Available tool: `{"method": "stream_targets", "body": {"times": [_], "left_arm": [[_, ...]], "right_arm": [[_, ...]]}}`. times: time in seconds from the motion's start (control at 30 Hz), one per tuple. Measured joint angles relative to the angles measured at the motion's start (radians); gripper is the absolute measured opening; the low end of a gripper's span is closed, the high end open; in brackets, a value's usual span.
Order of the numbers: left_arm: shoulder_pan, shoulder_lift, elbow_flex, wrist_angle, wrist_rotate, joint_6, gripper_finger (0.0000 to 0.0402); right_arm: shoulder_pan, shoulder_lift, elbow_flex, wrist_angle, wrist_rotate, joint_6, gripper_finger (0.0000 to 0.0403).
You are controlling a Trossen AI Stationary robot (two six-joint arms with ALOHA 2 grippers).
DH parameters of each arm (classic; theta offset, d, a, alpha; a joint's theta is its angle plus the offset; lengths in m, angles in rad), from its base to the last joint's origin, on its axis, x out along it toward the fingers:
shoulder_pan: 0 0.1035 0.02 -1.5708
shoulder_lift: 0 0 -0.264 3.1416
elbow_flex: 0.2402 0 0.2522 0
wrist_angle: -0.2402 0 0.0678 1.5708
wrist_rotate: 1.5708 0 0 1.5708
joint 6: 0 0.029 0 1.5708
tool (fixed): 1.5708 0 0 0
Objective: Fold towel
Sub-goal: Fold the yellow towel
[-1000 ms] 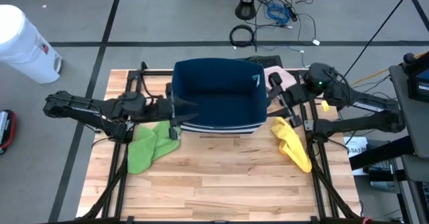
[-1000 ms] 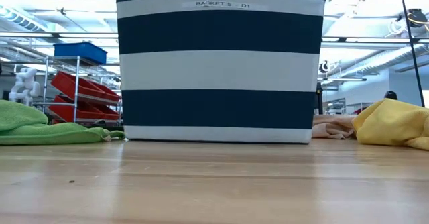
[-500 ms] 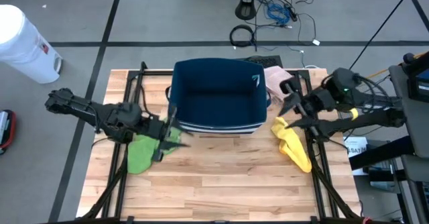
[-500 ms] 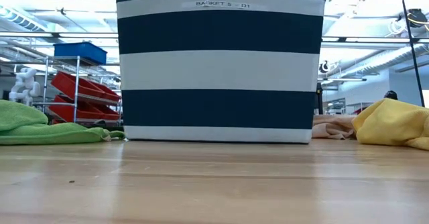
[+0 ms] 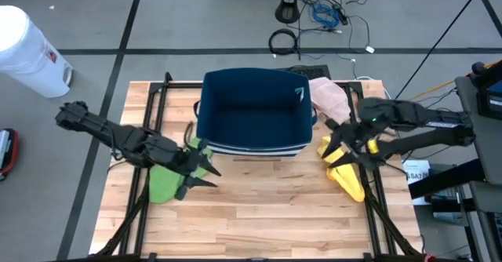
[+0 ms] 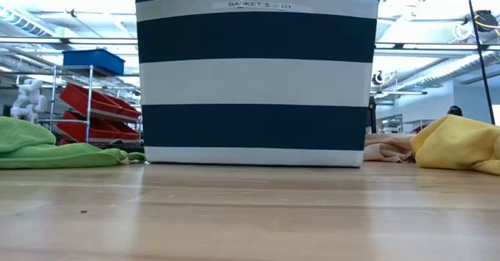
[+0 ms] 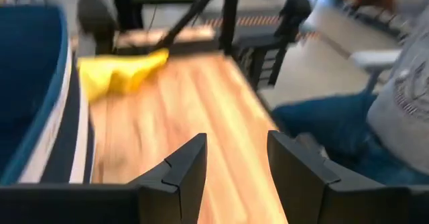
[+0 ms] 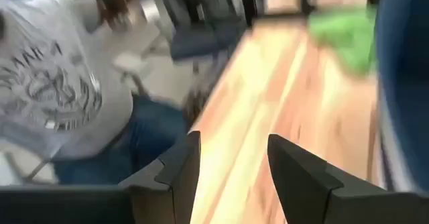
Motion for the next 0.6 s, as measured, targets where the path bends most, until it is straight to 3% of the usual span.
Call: {"method": "stream_targets", "body": {"times": [0.3,0.6], "left_arm": [[0.0,0.062,0.0,-0.076,-0.005,-0.066,0.0163],[0.004,0.081,0.0,-0.05,-0.013,0.026,0.0163]], "right_arm": [[0.079,0.058,0.0,-0.164,0.029,0.085,0.0162],[0.108,0.06,0.0,-0.089,0.131,0.017,0.0162]]}}
